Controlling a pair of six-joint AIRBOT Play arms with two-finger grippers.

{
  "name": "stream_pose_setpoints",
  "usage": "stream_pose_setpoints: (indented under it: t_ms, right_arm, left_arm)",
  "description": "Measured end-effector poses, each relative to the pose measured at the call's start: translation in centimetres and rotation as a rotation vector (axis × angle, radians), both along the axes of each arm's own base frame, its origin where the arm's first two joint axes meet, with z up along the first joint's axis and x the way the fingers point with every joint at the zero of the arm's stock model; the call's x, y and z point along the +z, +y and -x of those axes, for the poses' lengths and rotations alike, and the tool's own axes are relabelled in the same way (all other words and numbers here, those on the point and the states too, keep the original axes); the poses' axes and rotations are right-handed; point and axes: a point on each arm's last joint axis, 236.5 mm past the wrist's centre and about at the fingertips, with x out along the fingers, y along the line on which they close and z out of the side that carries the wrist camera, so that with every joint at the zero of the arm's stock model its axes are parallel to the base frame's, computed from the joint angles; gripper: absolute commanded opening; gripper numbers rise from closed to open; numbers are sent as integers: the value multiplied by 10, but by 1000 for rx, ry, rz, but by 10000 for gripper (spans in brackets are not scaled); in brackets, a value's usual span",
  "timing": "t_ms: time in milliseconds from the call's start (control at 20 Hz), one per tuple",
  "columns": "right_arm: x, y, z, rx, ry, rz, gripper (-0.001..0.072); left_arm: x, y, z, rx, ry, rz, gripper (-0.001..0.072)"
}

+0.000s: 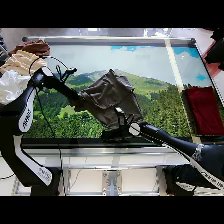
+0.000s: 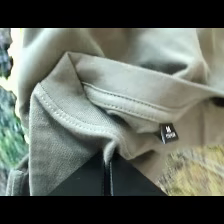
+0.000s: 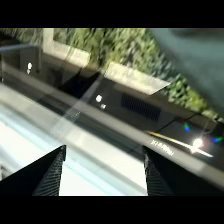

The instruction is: Fold the shirts.

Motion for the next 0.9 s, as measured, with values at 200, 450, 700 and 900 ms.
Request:
stream_pose_setpoints:
  t_ms: [200, 450, 700, 900]
  right_arm:
    - [-18, -1, -17, -151, 29, 17, 636]
    - [12, 23, -65, -477, -2, -199, 635]
    - [30, 24, -63, -645, 87, -315, 623]
    - [36, -14, -47, -779, 111, -393, 626]
  left_arm:
    - [-1, -3, -8, 15, -30, -5, 13]
    - [7, -3, -12, 21, -57, -7, 14]
    - [13, -3, -14, 25, -71, -7, 14]
    - [14, -3, -15, 27, -76, -8, 14]
